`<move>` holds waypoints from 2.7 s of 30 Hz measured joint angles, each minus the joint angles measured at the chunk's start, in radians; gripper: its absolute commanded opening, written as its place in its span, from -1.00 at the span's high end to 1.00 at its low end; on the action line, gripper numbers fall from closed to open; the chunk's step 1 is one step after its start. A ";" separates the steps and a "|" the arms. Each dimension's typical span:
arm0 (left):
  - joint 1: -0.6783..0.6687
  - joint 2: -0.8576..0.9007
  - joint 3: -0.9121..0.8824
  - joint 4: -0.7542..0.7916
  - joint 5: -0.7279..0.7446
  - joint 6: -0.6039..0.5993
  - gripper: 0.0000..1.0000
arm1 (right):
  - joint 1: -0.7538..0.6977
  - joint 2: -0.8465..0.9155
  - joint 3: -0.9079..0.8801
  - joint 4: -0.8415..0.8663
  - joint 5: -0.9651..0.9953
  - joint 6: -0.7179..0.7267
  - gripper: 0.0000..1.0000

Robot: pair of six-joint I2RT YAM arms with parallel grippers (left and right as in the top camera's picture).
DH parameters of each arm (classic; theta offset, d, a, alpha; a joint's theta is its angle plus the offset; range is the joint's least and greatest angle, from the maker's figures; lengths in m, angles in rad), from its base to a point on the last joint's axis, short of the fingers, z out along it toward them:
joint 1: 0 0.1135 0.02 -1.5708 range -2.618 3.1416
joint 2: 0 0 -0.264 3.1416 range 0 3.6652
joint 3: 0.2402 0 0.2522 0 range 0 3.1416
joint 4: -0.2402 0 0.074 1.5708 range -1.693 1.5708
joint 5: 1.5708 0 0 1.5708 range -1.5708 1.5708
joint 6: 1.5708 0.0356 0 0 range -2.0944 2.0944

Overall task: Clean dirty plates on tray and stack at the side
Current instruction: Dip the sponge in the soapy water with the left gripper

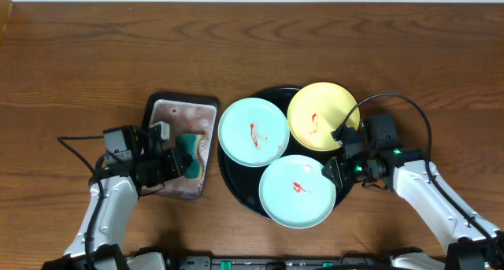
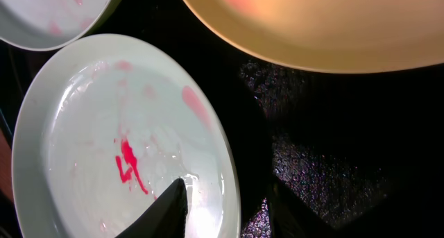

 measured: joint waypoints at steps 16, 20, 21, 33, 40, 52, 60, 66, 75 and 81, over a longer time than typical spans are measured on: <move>-0.095 0.000 -0.013 0.056 -0.006 -0.116 0.85 | 0.000 0.000 0.000 0.000 0.000 0.000 0.33; -0.098 0.000 -0.013 0.090 -0.006 -0.158 0.85 | 0.000 0.000 0.000 -0.002 0.000 0.000 0.22; -0.098 0.000 -0.013 0.094 -0.006 -0.167 0.86 | 0.000 0.000 0.000 -0.005 0.000 0.001 0.17; -0.098 -0.163 0.003 0.015 -0.086 -0.190 0.85 | 0.000 0.000 0.000 -0.037 -0.004 0.000 0.21; -0.099 -0.294 0.020 0.012 -0.093 -0.157 0.85 | 0.000 0.000 -0.012 -0.036 -0.018 0.000 0.25; -0.098 -0.333 0.020 0.042 -0.067 -0.244 0.85 | 0.000 0.000 -0.016 -0.040 -0.022 0.000 0.31; -0.098 -0.333 0.020 0.049 -0.034 -0.272 0.85 | 0.000 0.000 -0.021 -0.055 -0.023 0.000 0.34; -0.099 -0.333 0.020 0.047 -0.028 -0.278 0.85 | 0.000 0.000 -0.034 -0.059 -0.024 0.000 0.37; -0.099 -0.333 0.021 -0.024 -0.055 -0.270 0.85 | 0.000 0.000 -0.063 -0.047 -0.024 0.001 0.85; -0.100 -0.332 0.021 -0.114 -0.182 -0.266 0.85 | 0.000 0.000 -0.063 -0.016 -0.024 0.011 0.97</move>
